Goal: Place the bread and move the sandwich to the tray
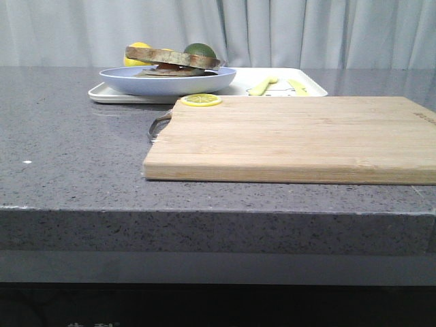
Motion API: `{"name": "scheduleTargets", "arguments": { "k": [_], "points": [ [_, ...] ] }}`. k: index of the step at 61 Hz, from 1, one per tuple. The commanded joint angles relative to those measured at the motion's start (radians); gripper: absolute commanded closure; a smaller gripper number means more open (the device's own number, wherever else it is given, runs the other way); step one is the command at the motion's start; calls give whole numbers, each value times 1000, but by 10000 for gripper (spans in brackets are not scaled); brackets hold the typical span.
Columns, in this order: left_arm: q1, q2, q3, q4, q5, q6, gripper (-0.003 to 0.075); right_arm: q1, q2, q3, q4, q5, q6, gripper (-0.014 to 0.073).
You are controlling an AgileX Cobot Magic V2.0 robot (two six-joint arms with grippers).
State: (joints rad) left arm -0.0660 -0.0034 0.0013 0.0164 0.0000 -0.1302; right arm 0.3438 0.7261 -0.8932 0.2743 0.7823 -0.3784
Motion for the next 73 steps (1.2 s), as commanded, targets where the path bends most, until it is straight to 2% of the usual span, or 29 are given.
{"name": "scheduleTargets", "arguments": {
  "k": [1,55,62,67,73],
  "points": [
    [-14,-23,5,3,-70,2,738,-3,-2,-27,16,-61,-1,661],
    [-31,-23,5,3,-70,2,738,-18,-23,-2,11,-78,-2,661],
    [-31,-23,5,3,-70,2,738,-122,-98,89,9,-158,-4,661],
    [-31,-23,5,3,-70,2,738,-203,-185,199,15,-286,-4,661],
    [-31,-23,5,3,-70,2,738,-254,-304,340,16,-421,-4,661]
  ]
}}
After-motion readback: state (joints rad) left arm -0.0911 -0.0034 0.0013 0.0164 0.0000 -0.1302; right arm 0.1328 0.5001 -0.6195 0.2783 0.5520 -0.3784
